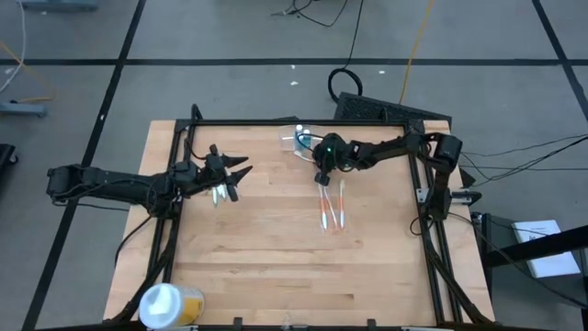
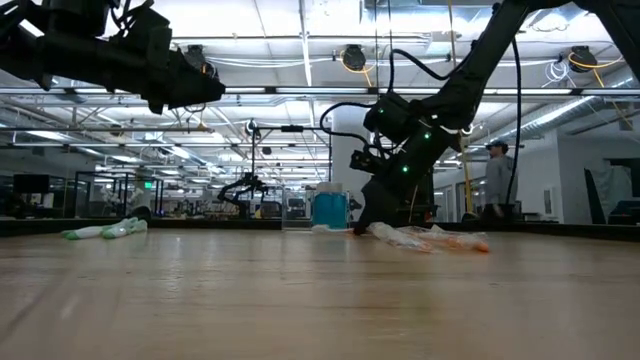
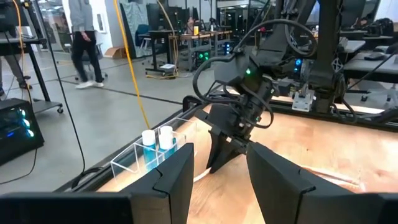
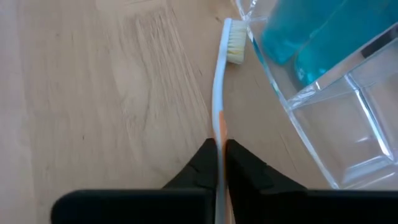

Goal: Pick & Place toothbrushing station
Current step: Put the orange toothbrush into the transparent organizer

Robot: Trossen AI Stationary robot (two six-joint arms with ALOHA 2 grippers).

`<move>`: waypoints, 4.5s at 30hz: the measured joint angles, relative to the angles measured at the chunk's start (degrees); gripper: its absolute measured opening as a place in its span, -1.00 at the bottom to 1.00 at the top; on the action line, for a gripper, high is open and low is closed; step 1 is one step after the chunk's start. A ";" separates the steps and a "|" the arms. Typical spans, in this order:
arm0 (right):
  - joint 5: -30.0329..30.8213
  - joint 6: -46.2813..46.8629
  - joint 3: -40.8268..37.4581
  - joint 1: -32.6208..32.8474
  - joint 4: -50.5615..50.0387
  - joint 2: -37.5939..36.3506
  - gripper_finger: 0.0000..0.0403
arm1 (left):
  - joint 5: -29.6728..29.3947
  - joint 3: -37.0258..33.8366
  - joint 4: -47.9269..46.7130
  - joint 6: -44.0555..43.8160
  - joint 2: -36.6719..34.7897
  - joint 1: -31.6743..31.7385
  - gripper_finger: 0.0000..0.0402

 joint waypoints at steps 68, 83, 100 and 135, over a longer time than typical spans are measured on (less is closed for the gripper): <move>-9.86 2.86 -7.34 14.29 53.58 -22.72 -1.00 | 19.61 25.81 27.26 8.46 39.32 2.21 -0.22; -9.78 3.05 -7.30 14.34 53.52 -22.72 -1.00 | 20.13 26.47 26.58 0.31 39.32 3.20 -0.22; -9.77 3.08 -7.30 14.38 53.43 -22.72 -1.00 | 24.57 26.47 26.85 -4.16 39.33 4.46 -0.22; -9.70 2.88 -7.32 14.38 51.95 -22.74 -1.00 | 24.66 31.95 16.74 1.56 40.70 4.13 -0.22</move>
